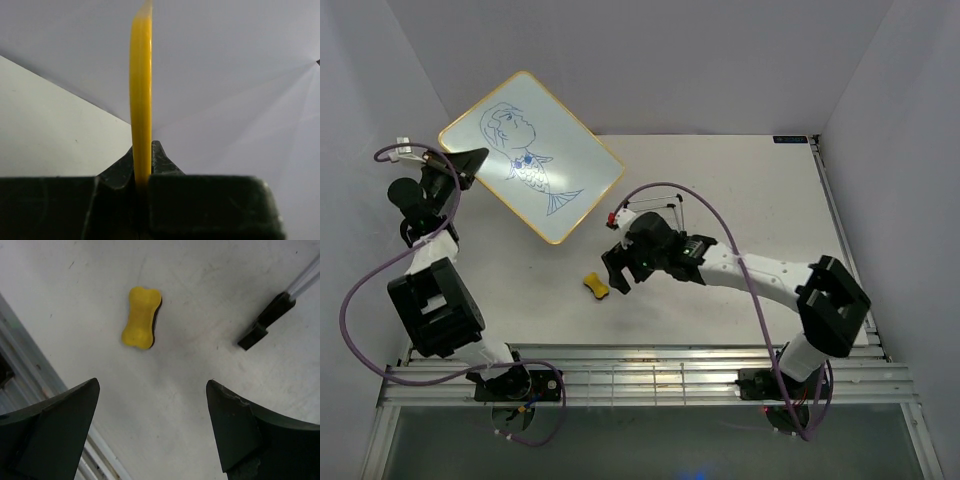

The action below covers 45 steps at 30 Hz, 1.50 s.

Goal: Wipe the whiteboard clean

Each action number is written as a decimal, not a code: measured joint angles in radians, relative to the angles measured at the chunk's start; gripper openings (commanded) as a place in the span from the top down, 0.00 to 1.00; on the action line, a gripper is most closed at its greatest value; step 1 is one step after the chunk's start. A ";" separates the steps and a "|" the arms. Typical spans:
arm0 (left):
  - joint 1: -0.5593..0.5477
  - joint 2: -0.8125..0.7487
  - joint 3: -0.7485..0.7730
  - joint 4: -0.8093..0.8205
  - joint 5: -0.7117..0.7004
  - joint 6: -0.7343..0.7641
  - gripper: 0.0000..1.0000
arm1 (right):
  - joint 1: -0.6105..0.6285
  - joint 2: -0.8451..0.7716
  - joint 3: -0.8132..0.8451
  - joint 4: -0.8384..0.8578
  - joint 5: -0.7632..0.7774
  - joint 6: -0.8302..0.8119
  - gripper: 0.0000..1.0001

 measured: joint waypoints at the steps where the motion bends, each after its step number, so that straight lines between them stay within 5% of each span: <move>1: 0.018 -0.037 -0.018 -0.026 -0.008 0.017 1.00 | 0.002 0.060 0.054 0.002 0.017 -0.008 0.07; 8: 0.138 -0.211 -0.145 -0.069 -0.026 0.067 1.00 | 0.032 0.329 0.308 -0.055 0.102 -0.018 0.00; 17: 0.217 -0.275 -0.280 -0.076 -0.021 0.090 1.00 | 0.100 0.511 0.428 -0.126 0.145 0.012 0.18; 39: 0.224 -0.325 -0.291 -0.118 -0.033 0.171 1.00 | 0.109 0.592 0.498 -0.154 0.179 0.023 0.44; 45: 0.228 -0.326 -0.291 -0.122 -0.039 0.174 1.00 | 0.109 0.601 0.498 -0.154 0.183 0.023 0.63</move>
